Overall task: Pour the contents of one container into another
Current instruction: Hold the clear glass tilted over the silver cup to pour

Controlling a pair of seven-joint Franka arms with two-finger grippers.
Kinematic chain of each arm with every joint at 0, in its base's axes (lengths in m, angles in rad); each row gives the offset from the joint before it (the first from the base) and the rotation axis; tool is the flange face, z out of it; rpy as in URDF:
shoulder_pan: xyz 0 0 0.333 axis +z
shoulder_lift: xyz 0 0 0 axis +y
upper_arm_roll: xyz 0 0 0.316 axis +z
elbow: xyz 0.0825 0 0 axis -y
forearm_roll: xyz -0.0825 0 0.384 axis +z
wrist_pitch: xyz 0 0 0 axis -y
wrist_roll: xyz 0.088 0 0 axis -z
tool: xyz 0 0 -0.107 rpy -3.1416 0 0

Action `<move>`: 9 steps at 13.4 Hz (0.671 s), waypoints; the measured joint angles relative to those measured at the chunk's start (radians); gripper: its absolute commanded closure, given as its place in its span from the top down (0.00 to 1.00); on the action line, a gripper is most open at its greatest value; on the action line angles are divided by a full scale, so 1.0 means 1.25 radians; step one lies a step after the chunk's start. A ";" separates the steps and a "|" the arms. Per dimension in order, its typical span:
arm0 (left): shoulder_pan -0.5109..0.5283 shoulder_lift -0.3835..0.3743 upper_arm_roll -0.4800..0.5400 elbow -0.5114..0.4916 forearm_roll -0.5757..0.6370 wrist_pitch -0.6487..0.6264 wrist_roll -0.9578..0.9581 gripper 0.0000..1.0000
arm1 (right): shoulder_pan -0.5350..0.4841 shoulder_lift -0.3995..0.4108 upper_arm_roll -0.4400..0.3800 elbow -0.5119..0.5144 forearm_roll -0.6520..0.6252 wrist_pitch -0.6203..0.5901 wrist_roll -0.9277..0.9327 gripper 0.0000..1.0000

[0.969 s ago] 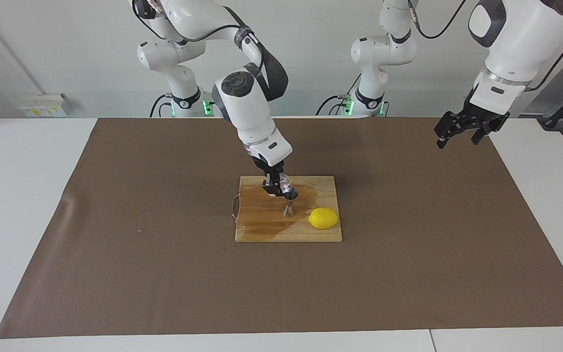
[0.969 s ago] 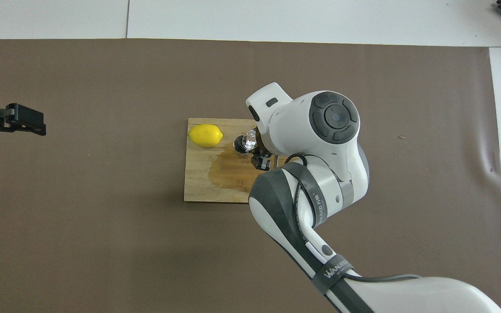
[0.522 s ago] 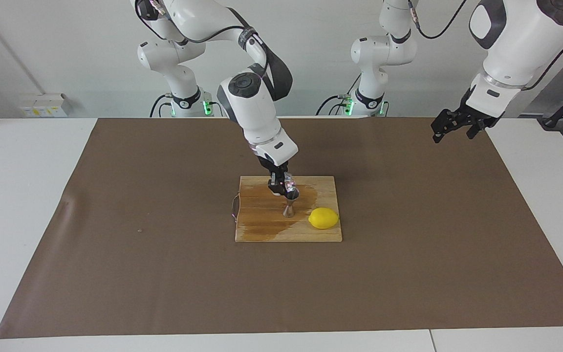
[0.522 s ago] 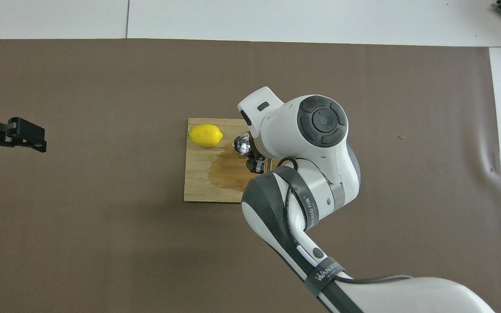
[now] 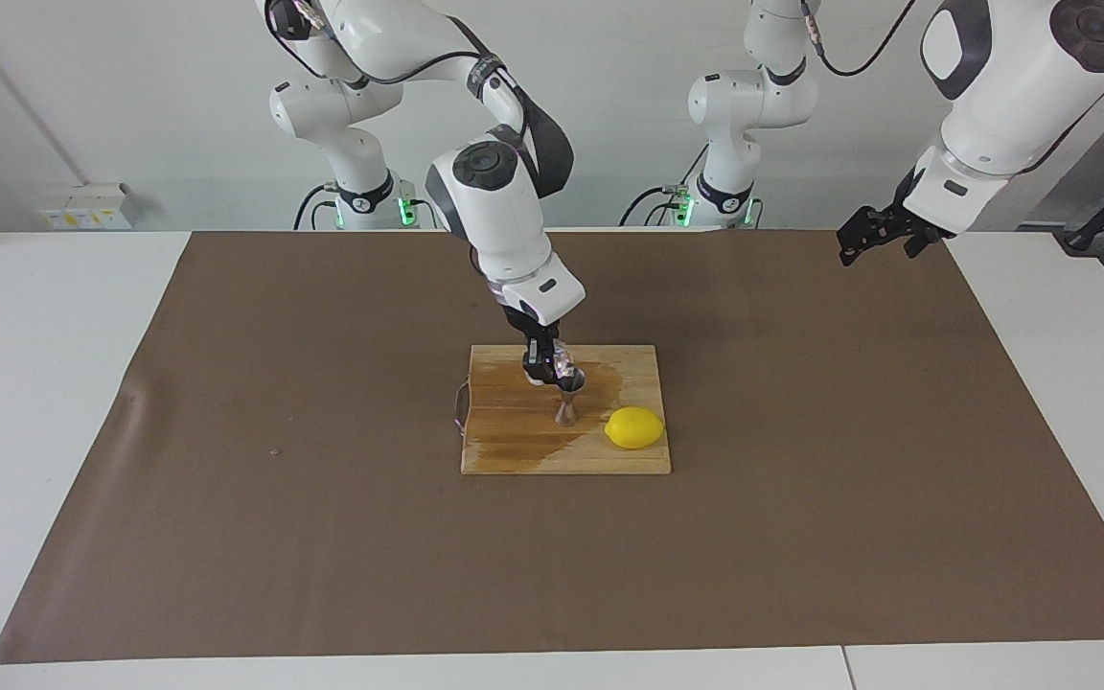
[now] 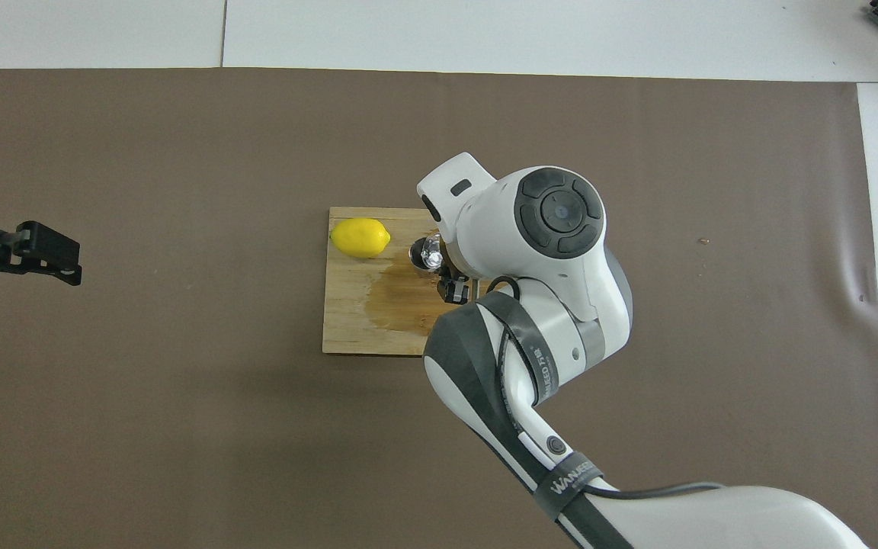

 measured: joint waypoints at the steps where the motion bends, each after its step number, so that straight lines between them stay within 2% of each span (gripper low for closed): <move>1: 0.000 0.000 0.000 0.000 0.000 0.000 0.000 1.00 | 0.000 0.000 0.000 0.002 0.000 0.000 0.000 0.01; 4: 0.000 0.000 0.000 0.001 0.000 0.008 0.000 1.00 | 0.000 0.000 -0.001 0.009 0.000 0.000 0.001 0.01; 9: 0.000 -0.001 -0.003 0.001 0.000 0.096 0.000 1.00 | 0.000 0.003 -0.001 0.011 -0.001 0.000 0.009 0.01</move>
